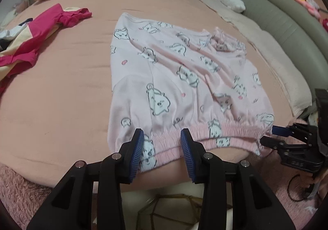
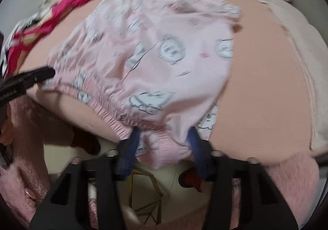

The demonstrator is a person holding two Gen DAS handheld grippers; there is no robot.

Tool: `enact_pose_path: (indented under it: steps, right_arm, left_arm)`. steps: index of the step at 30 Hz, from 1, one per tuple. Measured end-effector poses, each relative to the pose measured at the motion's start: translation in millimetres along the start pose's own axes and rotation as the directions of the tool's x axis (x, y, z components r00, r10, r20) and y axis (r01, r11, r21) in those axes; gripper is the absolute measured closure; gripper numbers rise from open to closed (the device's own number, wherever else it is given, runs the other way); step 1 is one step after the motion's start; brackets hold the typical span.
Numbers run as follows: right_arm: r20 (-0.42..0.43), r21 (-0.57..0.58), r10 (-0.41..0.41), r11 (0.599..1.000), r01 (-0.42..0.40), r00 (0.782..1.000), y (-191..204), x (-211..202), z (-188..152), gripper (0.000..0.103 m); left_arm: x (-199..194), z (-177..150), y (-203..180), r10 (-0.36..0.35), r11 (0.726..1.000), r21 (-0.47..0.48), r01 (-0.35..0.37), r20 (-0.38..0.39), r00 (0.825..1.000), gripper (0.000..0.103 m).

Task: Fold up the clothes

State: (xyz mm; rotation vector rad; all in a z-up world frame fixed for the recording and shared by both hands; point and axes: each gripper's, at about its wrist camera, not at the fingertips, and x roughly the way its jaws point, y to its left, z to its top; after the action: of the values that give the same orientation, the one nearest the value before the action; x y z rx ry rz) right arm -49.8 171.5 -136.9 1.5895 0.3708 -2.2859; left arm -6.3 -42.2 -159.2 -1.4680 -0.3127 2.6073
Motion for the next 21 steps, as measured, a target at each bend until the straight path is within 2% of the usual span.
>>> enact_pose_path:
  steps: [2, 4, 5, 6, 8, 10, 11, 12, 13, 14, 16, 18, 19, 21]
  right_arm:
    - [-0.015, -0.035, -0.023, 0.999, 0.023, 1.0, 3, 5, -1, 0.061]
    - [-0.005, -0.041, -0.04, 0.998, 0.039, 0.999, 2, 2, -8, 0.066]
    - [-0.004, -0.039, -0.053, 0.998, 0.053, 0.999, 0, 0, -12, 0.075]
    - [-0.003, -0.036, -0.072, 0.997, 0.072, 0.997, -1, -3, -19, 0.08]
    - [-0.01, -0.022, -0.099, 0.995, 0.098, 0.995, 0, -5, -29, 0.083]
    - [-0.029, 0.01, -0.09, 0.996, 0.09, 0.996, 7, -1, -27, 0.083]
    - [-0.031, 0.017, -0.062, 0.998, 0.063, 0.998, 7, -4, -28, 0.083]
    - [-0.03, 0.019, -0.021, 1.0, 0.022, 0.999, 7, -9, -29, 0.08]
    - [-0.013, 0.015, 0.037, 0.999, -0.037, 0.999, 8, -16, -28, 0.08]
    - [0.012, 0.005, 0.106, 0.994, -0.106, 0.994, 10, -23, -26, 0.08]
    - [0.07, -0.02, 0.178, 0.984, -0.177, 0.982, 15, -39, -18, 0.073]
    - [0.117, -0.021, 0.167, 0.986, -0.166, 0.979, 19, -48, -10, 0.068]
    - [0.126, -0.007, 0.122, 0.992, -0.122, 0.985, 21, -43, -3, 0.068]
    - [0.104, 0.022, -0.024, 1.0, 0.022, 0.994, 24, -26, 2, 0.069]
  left_arm:
    - [0, -2, 2, 0.008, 1.0, -0.01, -0.008, -0.008, 1.0, 0.063]
    - [1, -3, 6, 0.014, 1.0, -0.026, -0.014, -0.02, 1.0, 0.062]
    - [2, -3, 9, 0.013, 0.999, -0.035, -0.014, -0.023, 1.0, 0.061]
    - [3, -2, 11, 0.017, 0.999, -0.043, -0.018, -0.025, 1.0, 0.061]
    - [3, -2, 13, 0.04, 0.998, -0.057, -0.041, -0.021, 0.999, 0.061]
    - [-5, -1, 20, 0.023, 0.995, -0.094, -0.022, 0.008, 1.0, 0.061]
    - [-11, -1, 26, -0.017, 0.992, -0.127, 0.022, 0.039, 0.999, 0.058]
    - [-20, 1, 33, -0.077, 0.982, -0.165, 0.09, 0.082, 0.994, 0.046]
    - [-25, 1, 39, -0.101, 0.974, -0.192, 0.121, 0.109, 0.989, 0.039]
    - [-28, 1, 44, -0.098, 0.97, -0.212, 0.123, 0.123, 0.988, 0.035]
    - [-23, 1, 51, -0.071, 0.965, -0.245, 0.095, 0.104, 0.992, 0.035]
    - [-10, 2, 51, -0.033, 0.966, -0.254, 0.044, 0.047, 0.998, 0.035]
    - [-4, 2, 49, 0.001, 0.969, -0.246, 0.004, 0.02, 1.0, 0.035]
    - [8, 1, 46, 0.085, 0.97, -0.224, -0.092, -0.038, 0.996, 0.035]
